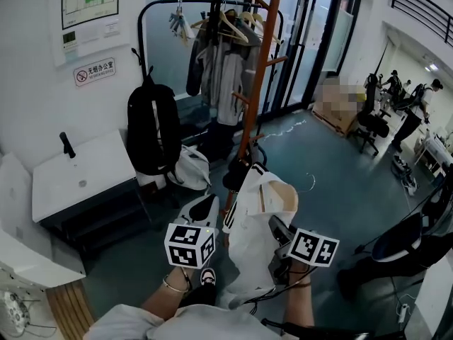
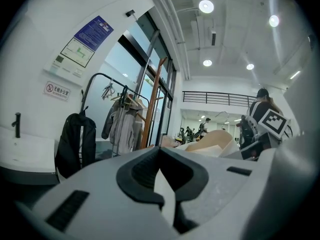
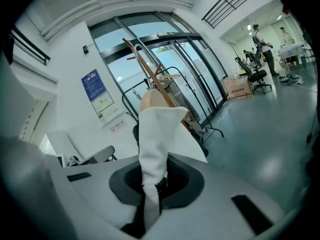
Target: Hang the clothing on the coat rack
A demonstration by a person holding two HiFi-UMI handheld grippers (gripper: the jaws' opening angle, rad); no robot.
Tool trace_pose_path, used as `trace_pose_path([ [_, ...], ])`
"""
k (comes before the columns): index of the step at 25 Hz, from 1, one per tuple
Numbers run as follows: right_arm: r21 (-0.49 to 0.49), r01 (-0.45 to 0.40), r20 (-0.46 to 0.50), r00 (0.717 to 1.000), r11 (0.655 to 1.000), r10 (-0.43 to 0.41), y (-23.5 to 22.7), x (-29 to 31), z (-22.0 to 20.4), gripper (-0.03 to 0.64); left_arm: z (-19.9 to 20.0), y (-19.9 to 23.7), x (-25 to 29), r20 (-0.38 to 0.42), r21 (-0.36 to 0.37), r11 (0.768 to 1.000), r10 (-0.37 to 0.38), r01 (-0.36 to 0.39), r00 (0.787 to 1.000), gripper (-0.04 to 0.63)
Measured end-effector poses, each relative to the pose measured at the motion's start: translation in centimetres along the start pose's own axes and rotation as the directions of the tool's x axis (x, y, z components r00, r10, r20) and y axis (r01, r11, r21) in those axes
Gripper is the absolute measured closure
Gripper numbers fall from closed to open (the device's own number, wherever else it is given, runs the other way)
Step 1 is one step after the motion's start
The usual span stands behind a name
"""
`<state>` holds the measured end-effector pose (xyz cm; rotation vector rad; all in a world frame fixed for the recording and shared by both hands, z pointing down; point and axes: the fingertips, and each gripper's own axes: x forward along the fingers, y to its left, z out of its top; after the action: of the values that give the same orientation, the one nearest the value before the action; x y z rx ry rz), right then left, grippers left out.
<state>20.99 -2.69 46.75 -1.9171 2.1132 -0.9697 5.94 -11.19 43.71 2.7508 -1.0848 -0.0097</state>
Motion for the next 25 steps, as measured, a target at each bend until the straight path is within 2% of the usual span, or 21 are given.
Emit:
trace_pose_path([
  [12,-0.048,0.003,-0.014,1.0,0.999,-0.004,-1.5,4.8,4.4,0.578,0.8,2.4,7.4,0.004,-0.027,0.999,-0.032,0.032,0.999,0.588],
  [19,-0.102,-0.068,-0.058,0.996,0.992,0.062,-1.4,6.8,6.1,0.578,2.0,4.5,11.0,0.02,-0.034,0.999,-0.028,0.029,0.999,0.588],
  [25,-0.13,-0.081,-0.096,0.993,0.988,0.069,-1.5,9.4,7.7,0.578,2.0,6.5,13.5,0.015,-0.059,0.998,-0.002,0.003,1.0,0.588],
])
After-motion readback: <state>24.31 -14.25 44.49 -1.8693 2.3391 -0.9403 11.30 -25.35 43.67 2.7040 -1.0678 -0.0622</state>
